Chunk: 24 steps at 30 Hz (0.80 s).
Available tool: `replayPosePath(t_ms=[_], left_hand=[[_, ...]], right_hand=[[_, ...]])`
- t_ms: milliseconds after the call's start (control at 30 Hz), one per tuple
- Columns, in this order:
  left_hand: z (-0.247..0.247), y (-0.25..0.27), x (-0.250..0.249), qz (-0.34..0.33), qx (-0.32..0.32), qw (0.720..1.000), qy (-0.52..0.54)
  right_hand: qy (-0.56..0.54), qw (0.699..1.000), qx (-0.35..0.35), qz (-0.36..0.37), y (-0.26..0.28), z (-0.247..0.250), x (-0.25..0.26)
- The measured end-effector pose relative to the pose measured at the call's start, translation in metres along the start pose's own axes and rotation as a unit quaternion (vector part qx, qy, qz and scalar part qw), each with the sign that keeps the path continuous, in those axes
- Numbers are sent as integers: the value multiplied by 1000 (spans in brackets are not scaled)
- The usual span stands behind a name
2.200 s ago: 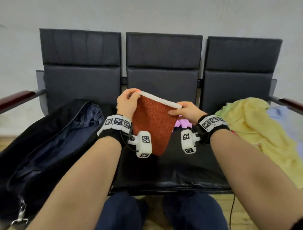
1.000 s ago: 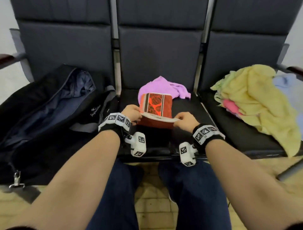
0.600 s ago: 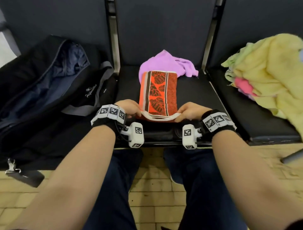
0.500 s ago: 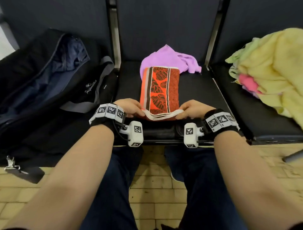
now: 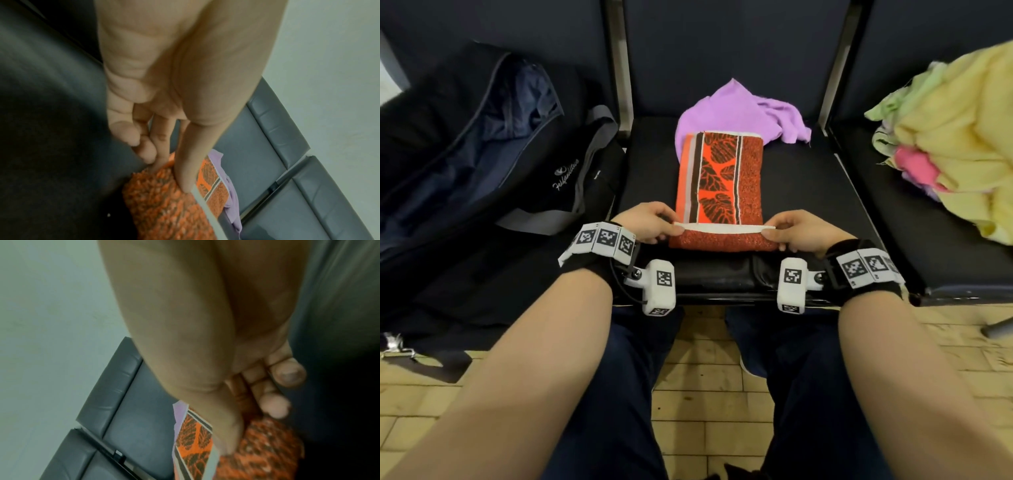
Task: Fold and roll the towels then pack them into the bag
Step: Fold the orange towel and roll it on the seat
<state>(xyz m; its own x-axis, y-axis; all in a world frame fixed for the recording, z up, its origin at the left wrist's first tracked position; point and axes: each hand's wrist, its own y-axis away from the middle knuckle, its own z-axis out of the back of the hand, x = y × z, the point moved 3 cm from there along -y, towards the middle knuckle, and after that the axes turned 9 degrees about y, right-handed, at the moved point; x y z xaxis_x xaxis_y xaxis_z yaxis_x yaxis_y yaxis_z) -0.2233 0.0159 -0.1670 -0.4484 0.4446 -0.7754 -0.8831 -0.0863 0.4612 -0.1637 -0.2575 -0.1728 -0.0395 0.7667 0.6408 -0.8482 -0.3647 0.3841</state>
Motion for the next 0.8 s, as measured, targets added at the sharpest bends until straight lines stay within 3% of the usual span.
replayPosePath(t_ms=[167, 333, 433, 500, 567, 633, 800], left_hand=[[-11, 3, -10, 12, -37, 999, -29], [-22, 3, -11, 20, -68, 997, -37], [-27, 3, -9, 7, -92, 995, -38], [-29, 0, -9, -50, -97, 993, -46], [-32, 1, -12, -113, -75, 988, -76], [-34, 3, -11, -140, -37, 987, -77], [-30, 3, -10, -129, -1, 985, -118]], right_hand=[[9, 998, -35, -53, -1, -10, 0], [69, 991, -105, -56, 2, -17, 1], [123, 981, -150, -12, 7, -15, 5], [130, 972, -181, 80, 9, -16, 11], [125, 963, -169, 170, 10, -19, 14], [131, 961, -151, 193, 9, -21, 14], [122, 983, -73, 117, 17, -17, 18]])
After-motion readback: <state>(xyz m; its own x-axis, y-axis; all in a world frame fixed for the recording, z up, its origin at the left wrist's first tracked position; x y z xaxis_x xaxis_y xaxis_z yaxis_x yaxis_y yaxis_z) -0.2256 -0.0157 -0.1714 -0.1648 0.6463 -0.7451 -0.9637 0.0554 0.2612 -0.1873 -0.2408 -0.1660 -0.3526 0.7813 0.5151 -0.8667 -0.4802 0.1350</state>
